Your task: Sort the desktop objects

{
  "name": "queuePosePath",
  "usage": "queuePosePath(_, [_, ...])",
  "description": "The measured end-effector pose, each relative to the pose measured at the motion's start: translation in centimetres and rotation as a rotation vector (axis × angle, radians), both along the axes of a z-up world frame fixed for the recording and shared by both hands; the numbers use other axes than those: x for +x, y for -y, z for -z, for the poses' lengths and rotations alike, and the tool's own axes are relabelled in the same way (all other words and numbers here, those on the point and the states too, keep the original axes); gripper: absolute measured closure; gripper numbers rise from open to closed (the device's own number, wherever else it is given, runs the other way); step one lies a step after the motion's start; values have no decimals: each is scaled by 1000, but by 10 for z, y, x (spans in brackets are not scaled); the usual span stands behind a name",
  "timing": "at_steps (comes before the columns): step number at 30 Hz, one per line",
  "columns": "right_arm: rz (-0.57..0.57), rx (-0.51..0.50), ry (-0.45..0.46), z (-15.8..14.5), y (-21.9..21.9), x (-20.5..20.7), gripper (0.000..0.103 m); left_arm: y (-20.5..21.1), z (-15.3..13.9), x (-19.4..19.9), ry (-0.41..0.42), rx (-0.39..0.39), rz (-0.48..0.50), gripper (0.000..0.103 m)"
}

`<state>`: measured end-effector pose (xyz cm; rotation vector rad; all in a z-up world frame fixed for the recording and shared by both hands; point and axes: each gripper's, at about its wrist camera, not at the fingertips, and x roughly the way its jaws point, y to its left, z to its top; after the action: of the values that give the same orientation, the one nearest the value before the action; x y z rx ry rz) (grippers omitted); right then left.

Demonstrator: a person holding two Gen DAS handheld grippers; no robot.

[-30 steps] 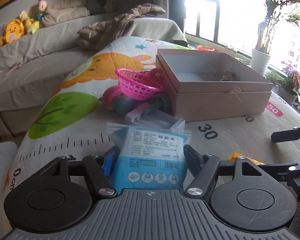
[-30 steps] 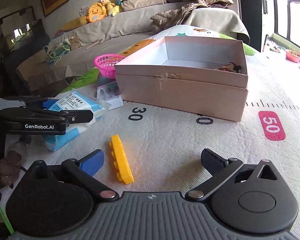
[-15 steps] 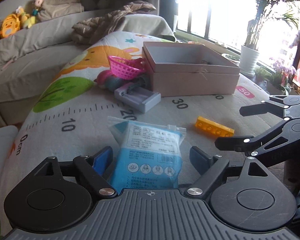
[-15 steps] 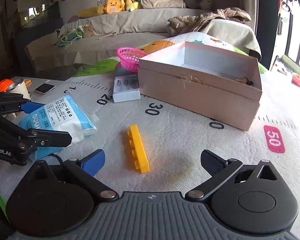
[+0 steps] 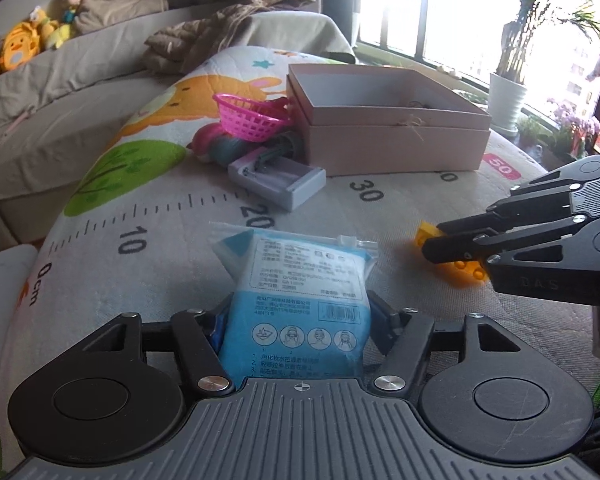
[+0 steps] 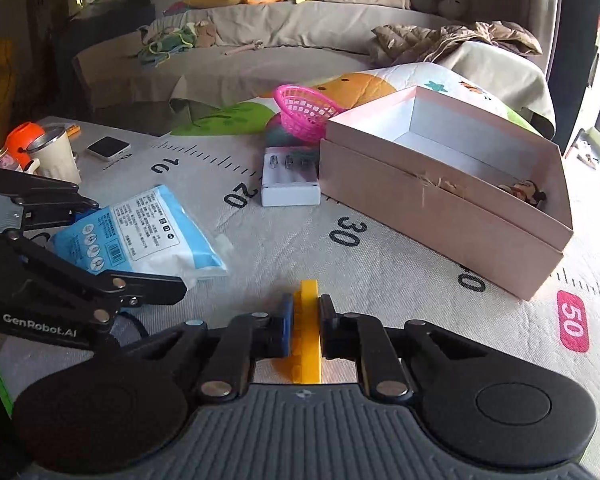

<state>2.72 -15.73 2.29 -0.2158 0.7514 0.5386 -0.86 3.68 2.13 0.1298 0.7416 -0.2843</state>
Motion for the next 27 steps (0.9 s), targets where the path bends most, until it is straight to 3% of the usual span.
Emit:
queuePosePath(4, [19,55,1,-22,21,-12,91,9,-19,-3,60,-22,30,41])
queuePosePath(9, [82,188,101,-90,57,-3,91,30,-82,16,240,-88,104,42])
queuePosePath(12, [145,252,171,-131,78,24,91,48,-113,50,323,-126,112,41])
queuePosePath(15, [199,298,170,-149,87,71,90,62,-124,96,329,-174,136,35])
queuePosePath(18, [291,278,174,-145,93,111,73,51,-120,124,288,-213,72,23])
queuePosePath(21, [303,229,161,-129,96,125,73,22,-105,115,287,-205,31,7])
queuePosePath(24, [271,192,112,-101,85,130,68,5,-76,100,275,-119,9,6])
queuePosePath(27, [205,168,66,-75,57,133,60,1,-45,90,209,-80,19,6])
